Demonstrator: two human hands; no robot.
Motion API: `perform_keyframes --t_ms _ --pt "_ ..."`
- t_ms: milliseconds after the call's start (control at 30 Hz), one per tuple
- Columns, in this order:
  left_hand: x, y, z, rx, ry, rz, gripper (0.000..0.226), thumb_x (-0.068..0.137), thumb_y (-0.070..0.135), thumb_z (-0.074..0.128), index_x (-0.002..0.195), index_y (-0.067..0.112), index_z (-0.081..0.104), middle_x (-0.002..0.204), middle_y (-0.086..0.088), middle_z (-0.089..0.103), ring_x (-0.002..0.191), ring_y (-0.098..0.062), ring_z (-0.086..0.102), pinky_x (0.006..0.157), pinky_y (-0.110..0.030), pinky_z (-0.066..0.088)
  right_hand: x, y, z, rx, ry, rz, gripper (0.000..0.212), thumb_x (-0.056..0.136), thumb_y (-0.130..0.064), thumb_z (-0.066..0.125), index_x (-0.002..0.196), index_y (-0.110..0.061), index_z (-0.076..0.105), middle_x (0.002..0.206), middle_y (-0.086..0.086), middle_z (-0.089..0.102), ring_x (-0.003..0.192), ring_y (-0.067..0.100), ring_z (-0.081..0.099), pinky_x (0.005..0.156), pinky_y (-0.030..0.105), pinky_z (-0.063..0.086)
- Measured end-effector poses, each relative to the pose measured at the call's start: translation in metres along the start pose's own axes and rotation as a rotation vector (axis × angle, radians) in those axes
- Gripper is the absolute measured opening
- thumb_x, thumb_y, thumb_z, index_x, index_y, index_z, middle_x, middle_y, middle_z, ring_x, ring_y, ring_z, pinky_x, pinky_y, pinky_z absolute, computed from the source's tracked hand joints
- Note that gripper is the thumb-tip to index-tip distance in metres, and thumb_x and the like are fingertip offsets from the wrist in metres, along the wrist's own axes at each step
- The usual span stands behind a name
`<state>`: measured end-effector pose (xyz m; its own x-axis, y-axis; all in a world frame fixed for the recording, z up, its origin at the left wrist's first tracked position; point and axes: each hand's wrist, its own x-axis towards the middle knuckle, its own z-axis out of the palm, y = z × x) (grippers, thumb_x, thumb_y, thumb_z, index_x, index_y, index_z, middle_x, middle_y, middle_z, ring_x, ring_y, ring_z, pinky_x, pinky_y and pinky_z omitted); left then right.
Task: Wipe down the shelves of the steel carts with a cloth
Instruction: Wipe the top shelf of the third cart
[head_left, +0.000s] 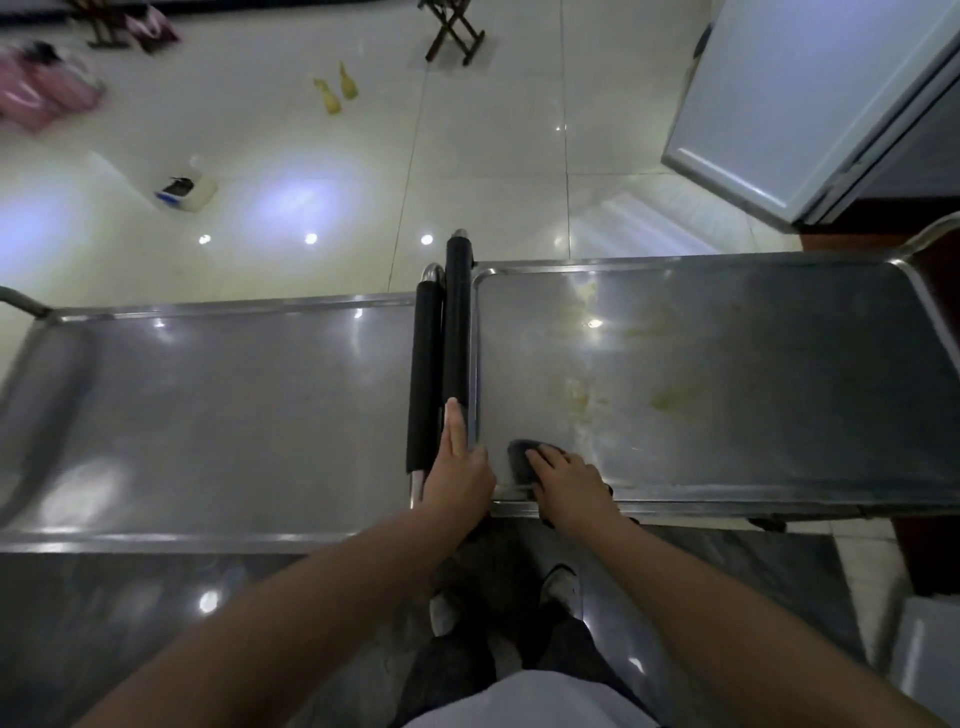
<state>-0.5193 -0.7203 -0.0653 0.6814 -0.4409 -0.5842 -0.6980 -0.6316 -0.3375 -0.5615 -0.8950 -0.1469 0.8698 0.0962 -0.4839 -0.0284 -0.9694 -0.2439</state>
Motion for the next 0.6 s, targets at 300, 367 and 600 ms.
perform_keyframes --t_ms 300,367,600 --pt "-0.002 0.002 0.011 0.209 0.081 0.091 0.038 0.100 0.036 0.057 0.126 0.010 0.068 0.138 -0.020 0.058 0.140 -0.049 0.032 0.122 -0.061 0.016 -0.014 -0.010 0.004 -0.004 0.013 -0.019 0.053 0.104 -0.037 0.042 0.154 -0.022 0.030 0.158 0.004 0.033 0.131 0.035 0.043 0.104 0.046 0.040" --pt "-0.001 0.000 0.015 0.187 0.135 0.132 0.035 0.101 0.035 0.054 0.124 0.012 0.068 0.134 -0.017 0.060 0.136 -0.042 0.041 0.124 -0.059 0.013 -0.017 -0.012 0.007 0.014 0.025 -0.009 0.053 0.104 -0.037 0.042 0.153 -0.022 0.031 0.158 0.003 0.033 0.131 0.035 0.042 0.104 0.045 0.040" --pt "0.000 -0.017 0.019 -0.035 0.287 0.216 0.041 0.102 0.035 0.048 0.127 0.008 0.065 0.132 -0.015 0.062 0.132 -0.037 0.048 0.124 -0.053 0.010 -0.009 -0.029 0.028 0.085 0.183 0.000 0.055 0.095 -0.033 0.060 0.147 -0.019 0.048 0.150 0.009 0.048 0.128 0.037 0.051 0.099 0.049 0.050"
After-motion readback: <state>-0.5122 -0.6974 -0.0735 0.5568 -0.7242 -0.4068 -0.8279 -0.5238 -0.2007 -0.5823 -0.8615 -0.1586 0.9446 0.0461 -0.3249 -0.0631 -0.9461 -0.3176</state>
